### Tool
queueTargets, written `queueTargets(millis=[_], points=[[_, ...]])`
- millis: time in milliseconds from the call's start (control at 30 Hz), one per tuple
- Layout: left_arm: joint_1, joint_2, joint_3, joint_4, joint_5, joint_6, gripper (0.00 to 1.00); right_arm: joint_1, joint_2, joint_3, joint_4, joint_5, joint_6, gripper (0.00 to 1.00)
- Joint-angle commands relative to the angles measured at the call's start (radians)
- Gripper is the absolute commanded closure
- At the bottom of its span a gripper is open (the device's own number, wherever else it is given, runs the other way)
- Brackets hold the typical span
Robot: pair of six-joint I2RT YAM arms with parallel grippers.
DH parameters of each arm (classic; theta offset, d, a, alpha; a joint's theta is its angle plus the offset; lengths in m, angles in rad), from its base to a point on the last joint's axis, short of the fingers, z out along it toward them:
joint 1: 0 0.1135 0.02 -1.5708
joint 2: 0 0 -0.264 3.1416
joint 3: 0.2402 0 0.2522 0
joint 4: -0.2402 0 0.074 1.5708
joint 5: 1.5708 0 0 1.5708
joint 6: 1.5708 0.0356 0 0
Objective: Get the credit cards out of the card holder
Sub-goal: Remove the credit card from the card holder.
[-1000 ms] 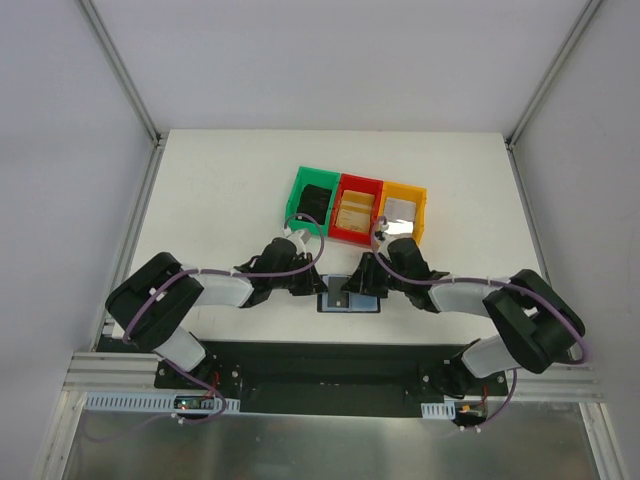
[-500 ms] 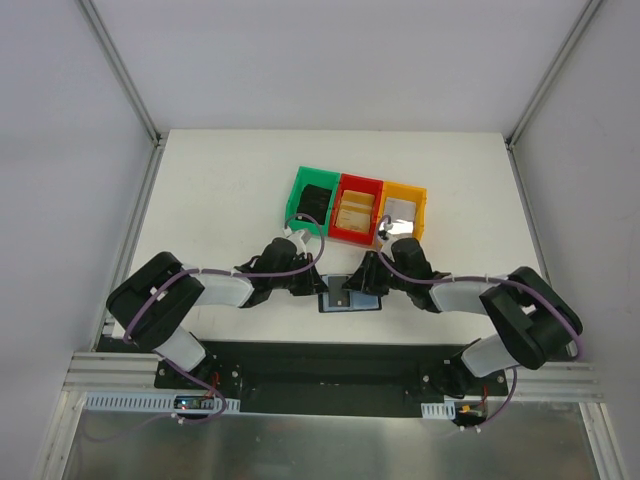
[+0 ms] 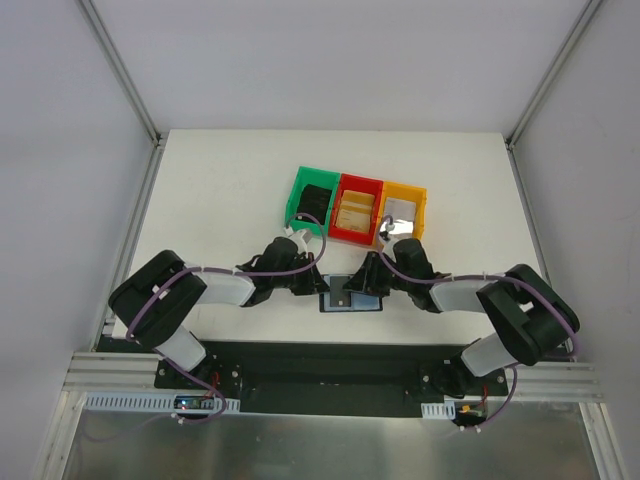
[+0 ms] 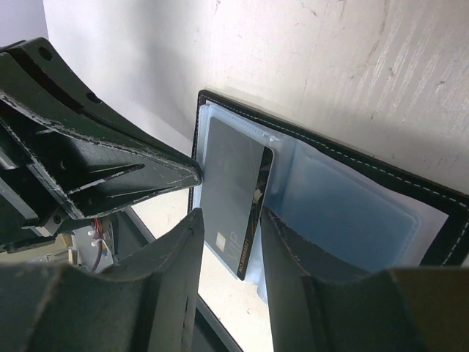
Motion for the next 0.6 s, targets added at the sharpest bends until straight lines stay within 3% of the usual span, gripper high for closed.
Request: queueTargets(millis=[0,567], points=[[-0.014,0.046,0.005,-0.085,-0.037,0.025,1.00,-0.005,0.012,-0.012,0.085,-0.051,0.022,0.61],[-0.014,0.086,0.021,-0.088,-0.045,0.032,1.00,-0.028,0.058,-0.062,0.335,-0.154,0.127,0.64]])
